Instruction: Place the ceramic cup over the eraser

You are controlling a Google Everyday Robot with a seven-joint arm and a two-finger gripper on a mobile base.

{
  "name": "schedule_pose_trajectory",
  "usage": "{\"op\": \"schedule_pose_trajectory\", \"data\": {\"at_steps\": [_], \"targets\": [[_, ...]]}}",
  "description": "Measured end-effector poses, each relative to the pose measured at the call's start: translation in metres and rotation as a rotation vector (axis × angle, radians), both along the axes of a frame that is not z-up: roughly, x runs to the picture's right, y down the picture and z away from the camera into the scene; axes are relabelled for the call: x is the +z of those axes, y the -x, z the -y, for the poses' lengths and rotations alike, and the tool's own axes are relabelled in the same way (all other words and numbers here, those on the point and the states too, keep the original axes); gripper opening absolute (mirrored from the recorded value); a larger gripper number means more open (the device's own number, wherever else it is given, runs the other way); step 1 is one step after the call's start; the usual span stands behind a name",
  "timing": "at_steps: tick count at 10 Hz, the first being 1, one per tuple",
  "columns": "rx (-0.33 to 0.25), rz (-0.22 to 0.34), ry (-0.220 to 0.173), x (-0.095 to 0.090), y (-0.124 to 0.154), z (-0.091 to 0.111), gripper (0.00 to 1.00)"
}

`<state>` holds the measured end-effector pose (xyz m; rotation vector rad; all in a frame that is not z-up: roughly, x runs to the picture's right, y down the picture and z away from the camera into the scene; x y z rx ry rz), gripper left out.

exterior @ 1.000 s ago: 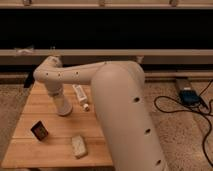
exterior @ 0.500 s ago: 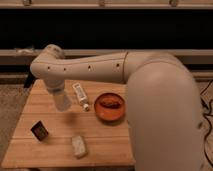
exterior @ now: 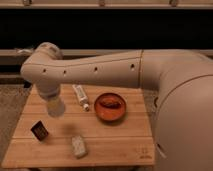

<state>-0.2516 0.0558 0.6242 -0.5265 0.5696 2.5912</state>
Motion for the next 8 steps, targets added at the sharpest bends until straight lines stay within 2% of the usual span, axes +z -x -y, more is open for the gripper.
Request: {"op": "schedule_pose_trajectory", "data": {"at_steps": [3, 8], "targets": [[-0.077, 0.061, 0.018, -0.016, 0.026, -0.024, 0.00], [-0.187, 0.109, 0.046, -0.019, 0.056, -0.049, 0.00]]}}
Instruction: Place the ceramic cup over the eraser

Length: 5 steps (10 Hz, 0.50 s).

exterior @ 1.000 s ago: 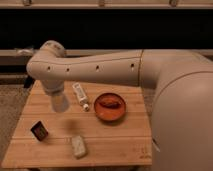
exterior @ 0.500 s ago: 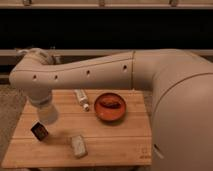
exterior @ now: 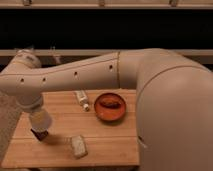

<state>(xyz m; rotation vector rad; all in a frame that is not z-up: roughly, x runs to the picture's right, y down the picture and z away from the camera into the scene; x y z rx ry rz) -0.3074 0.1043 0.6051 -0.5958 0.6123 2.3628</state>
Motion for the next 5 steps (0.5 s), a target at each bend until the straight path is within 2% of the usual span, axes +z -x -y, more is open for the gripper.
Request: {"op": "schedule_pose_trajectory", "data": {"at_steps": [5], "targets": [[-0.068, 0.018, 0.010, 0.015, 0.027, -0.020, 0.00]]}}
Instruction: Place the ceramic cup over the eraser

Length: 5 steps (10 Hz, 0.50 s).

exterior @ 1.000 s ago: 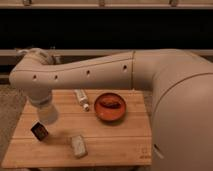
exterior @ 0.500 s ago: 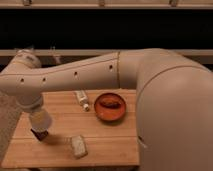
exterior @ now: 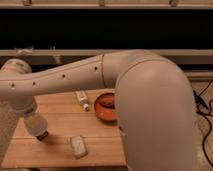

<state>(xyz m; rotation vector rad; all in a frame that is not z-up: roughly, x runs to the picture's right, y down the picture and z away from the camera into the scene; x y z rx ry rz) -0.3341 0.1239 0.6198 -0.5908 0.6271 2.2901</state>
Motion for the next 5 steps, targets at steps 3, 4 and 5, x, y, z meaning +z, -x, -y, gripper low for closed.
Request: {"op": "schedule_pose_trajectory", "data": {"at_steps": [3, 4, 5], "targets": [[-0.025, -0.014, 0.009, 0.024, 0.019, -0.016, 0.20], [-0.025, -0.023, 0.013, 0.031, 0.023, -0.022, 0.28], [-0.018, -0.039, 0.018, 0.042, 0.027, -0.029, 0.39]]}}
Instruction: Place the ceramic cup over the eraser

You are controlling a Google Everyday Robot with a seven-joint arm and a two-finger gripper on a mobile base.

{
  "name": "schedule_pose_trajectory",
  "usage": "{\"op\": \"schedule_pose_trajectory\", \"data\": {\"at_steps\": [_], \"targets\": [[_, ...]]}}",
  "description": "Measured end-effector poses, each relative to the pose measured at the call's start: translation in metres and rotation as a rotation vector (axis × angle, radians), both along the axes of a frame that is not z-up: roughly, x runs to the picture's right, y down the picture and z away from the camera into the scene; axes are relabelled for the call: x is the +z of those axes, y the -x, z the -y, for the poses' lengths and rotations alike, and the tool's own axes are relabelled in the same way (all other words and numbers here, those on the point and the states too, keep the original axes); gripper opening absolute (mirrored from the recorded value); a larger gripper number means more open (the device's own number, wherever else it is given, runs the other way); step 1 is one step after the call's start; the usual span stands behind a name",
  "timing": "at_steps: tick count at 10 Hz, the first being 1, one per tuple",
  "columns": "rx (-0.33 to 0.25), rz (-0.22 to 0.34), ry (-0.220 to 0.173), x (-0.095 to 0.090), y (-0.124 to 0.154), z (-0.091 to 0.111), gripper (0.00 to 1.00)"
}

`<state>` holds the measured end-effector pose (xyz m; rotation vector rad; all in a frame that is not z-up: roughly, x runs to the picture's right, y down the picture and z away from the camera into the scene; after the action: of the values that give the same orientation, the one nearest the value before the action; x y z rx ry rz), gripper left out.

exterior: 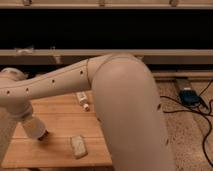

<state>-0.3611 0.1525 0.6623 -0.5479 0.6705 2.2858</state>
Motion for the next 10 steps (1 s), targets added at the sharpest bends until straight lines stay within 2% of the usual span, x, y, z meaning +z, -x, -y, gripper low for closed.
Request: {"op": "schedule_pose_trajectory", "data": {"at_steps": [3, 4, 6, 10], "targets": [[0.021, -0.057, 0.013, 0.034, 0.006, -0.015, 0.71], [0.026, -0.069, 0.017, 0.040, 0.006, -0.018, 0.76], [0.037, -0.105, 0.024, 0.051, 0.003, -0.019, 0.80], [0.067, -0.122, 0.047, 0.052, -0.006, -0.010, 0.80]]}}
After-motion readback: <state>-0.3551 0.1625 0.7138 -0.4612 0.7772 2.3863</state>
